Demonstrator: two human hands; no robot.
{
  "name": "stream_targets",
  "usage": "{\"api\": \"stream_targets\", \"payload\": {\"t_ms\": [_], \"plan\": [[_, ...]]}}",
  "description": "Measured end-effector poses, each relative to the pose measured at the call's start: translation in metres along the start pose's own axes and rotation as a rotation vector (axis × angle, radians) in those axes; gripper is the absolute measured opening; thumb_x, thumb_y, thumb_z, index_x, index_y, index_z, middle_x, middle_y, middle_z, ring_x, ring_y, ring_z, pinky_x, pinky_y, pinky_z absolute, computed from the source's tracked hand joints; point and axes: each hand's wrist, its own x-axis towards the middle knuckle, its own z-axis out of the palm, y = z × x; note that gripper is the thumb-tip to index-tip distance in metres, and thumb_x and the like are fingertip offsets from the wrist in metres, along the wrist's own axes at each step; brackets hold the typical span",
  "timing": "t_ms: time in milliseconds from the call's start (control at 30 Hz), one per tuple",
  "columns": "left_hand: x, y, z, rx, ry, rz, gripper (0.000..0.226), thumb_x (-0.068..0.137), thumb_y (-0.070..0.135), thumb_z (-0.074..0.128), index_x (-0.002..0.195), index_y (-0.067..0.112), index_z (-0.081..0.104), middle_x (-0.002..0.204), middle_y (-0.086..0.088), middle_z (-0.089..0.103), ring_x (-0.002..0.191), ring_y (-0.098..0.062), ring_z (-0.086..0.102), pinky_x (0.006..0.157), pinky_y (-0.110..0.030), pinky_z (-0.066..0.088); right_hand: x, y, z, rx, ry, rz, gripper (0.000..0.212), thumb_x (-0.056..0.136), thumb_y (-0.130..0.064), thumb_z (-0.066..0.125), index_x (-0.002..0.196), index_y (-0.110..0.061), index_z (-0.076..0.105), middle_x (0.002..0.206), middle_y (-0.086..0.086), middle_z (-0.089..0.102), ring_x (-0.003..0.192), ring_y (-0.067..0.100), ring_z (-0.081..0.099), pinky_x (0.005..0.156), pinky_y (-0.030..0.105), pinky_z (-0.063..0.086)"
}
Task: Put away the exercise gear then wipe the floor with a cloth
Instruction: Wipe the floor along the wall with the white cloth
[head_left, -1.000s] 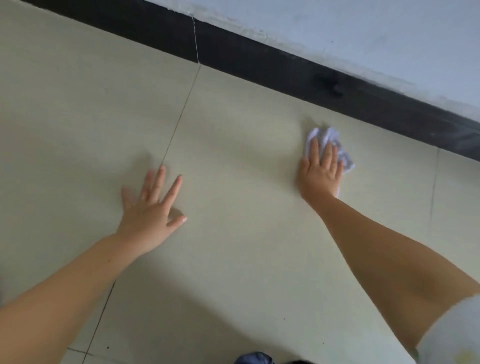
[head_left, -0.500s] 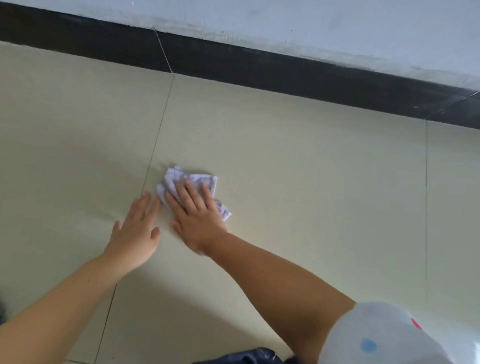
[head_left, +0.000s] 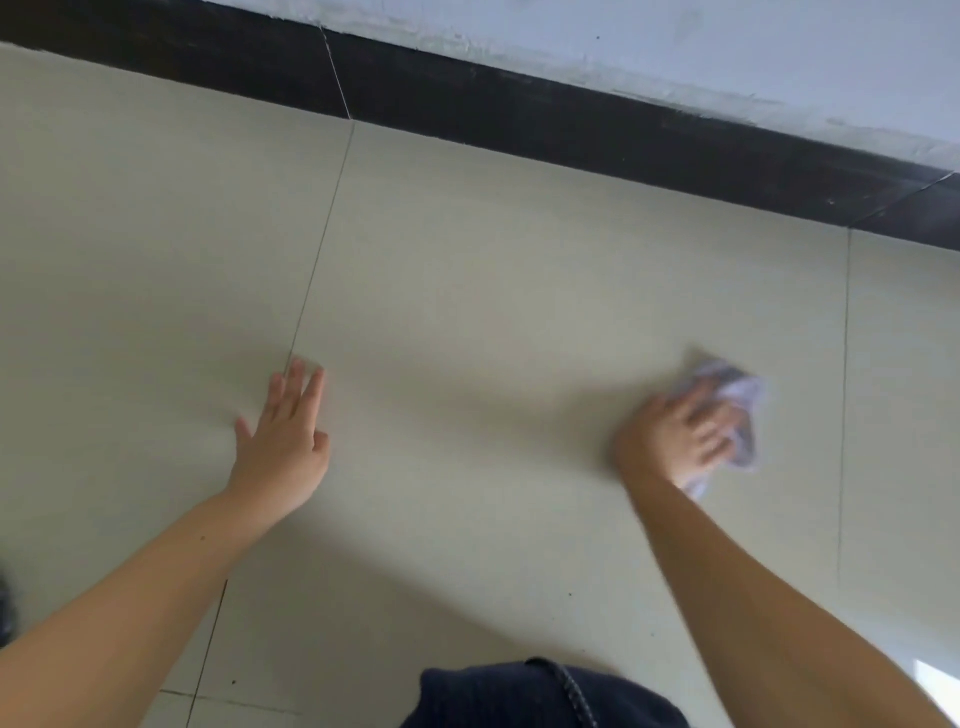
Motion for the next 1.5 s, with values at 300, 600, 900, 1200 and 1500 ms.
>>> {"api": "stream_targets", "payload": {"t_ms": [300,600,900,1200,1500], "plan": [[0.001,0.009,-0.020,0.035,-0.022,-0.042,0.061,0.097,0.016,0.034,0.152,0.020,0.007,0.160,0.000,-0.005,0.148,-0.018,-0.005,0.115,-0.056,0.004,-0.189,-0.077,0.040,-0.329,-0.476,-1.578,0.059,0.101,-0.041,0.020,0.152,-0.022,-0.003,0.160,0.003,-0.008,0.145,0.020,-0.018,0.113,0.045,-0.023],[-0.018,0.107,0.023,0.226,-0.186,0.158,0.065,0.099,0.030,0.033,0.151,0.031,-0.005,0.157,-0.004,-0.024,0.146,-0.027,-0.017,0.114,-0.058,0.009,-0.025,0.127,-0.023,-0.288,-0.235,-0.700,0.061,0.097,-0.047,-0.006,0.152,-0.021,0.001,0.158,0.015,0.015,0.146,0.023,0.002,0.117,0.043,0.004],[-0.010,0.109,0.031,0.297,-0.216,0.071,0.075,0.097,0.040,0.040,0.149,0.034,-0.014,0.155,-0.005,-0.029,0.145,-0.030,-0.017,0.111,-0.061,0.017,-0.060,0.102,-0.020,-0.182,-0.286,-0.405,0.062,0.094,-0.049,-0.002,0.150,-0.025,-0.012,0.159,0.009,-0.012,0.145,0.025,-0.018,0.115,0.047,-0.014],[-0.018,0.138,0.025,0.288,-0.309,0.089,0.070,0.098,0.027,0.039,0.151,0.027,-0.007,0.158,-0.014,-0.013,0.145,-0.038,-0.004,0.117,-0.045,0.016,-0.077,0.081,-0.004,-0.190,-0.433,-1.220,0.052,0.102,-0.037,0.020,0.152,-0.026,0.013,0.160,0.003,0.012,0.147,0.021,0.003,0.117,0.046,-0.004],[-0.035,0.178,0.043,0.455,-0.347,0.301,0.073,0.098,0.031,0.037,0.148,0.034,-0.015,0.155,-0.002,-0.030,0.145,-0.029,-0.017,0.115,-0.053,0.017,0.064,0.282,-0.086,0.111,-0.181,0.318,0.053,0.103,-0.038,0.012,0.151,-0.029,-0.005,0.160,0.008,-0.011,0.147,0.022,-0.011,0.117,0.041,-0.006]]}}
